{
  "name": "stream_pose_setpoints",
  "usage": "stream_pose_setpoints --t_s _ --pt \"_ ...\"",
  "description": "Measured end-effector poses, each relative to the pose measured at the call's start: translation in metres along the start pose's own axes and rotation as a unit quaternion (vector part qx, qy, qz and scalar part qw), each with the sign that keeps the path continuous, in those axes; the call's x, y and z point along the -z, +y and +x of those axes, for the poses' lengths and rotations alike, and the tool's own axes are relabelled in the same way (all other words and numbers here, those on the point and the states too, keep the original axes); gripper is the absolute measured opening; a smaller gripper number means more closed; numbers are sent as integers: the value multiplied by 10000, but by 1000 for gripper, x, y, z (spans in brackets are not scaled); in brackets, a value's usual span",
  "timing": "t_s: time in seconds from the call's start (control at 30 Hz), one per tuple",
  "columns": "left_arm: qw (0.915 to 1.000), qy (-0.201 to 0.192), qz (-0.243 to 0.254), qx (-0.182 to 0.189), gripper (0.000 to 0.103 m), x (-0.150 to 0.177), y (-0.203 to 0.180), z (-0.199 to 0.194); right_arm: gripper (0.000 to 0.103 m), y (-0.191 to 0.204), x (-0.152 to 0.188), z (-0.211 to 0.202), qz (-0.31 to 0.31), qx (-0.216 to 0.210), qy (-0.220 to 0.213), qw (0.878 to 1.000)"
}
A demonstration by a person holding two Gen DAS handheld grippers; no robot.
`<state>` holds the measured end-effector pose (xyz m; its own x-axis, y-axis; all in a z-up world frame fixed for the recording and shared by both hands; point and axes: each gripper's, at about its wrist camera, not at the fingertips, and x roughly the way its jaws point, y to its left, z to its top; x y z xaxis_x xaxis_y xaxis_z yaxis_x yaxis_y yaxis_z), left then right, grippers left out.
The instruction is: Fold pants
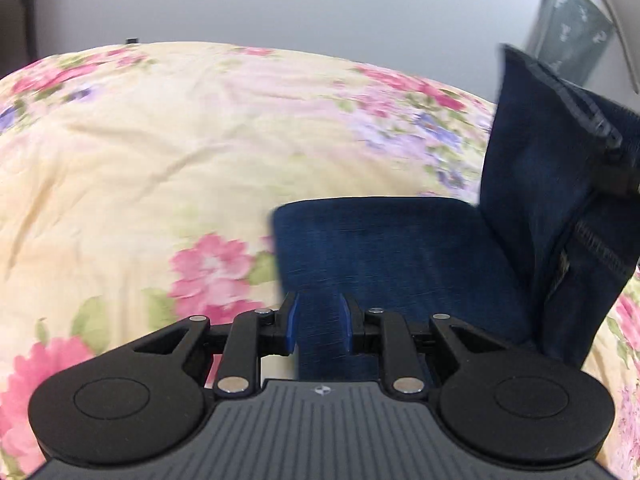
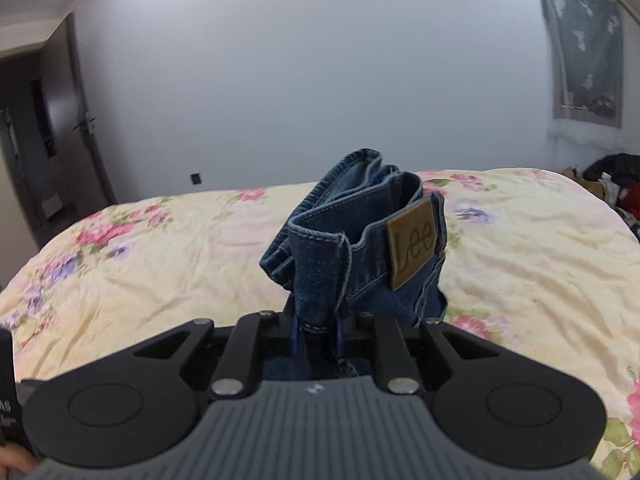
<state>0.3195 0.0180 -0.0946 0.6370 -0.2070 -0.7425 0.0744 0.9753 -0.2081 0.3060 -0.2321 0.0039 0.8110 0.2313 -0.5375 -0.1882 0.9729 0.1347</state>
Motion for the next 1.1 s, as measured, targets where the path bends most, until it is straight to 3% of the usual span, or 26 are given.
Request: stream_pose_setpoints --t_s 0.2,0.4,0.47,0.57,0.67,0.9,1.0,1.1 --pt "9994 109 -207 -241 24 13 52 -8 10 79 61 52 -611 -461 1140 9905" --pt "9995 236 -201 -112 24 32 72 -12 12 93 103 84 -1149 -321 1641 9792" --pt "9994 255 -234 5 24 36 73 -12 16 97 109 85 -1402 -334 1692 9750" --pt "9989 304 -297 179 26 40 74 -10 32 102 112 83 -1552 -461 1790 9704" --pt "9981 329 -416 325 29 41 74 -12 39 106 110 80 -1665 -548 1882 9664" --pt "9969 284 -575 447 33 40 71 -23 43 99 96 67 -1370 -708 1954 9685" --pt "9967 225 -633 454 35 39 70 -29 51 94 87 56 -1123 -761 1871 9729" --pt "9964 210 -684 463 36 38 69 -32 52 89 80 43 -1032 -678 1668 9782"
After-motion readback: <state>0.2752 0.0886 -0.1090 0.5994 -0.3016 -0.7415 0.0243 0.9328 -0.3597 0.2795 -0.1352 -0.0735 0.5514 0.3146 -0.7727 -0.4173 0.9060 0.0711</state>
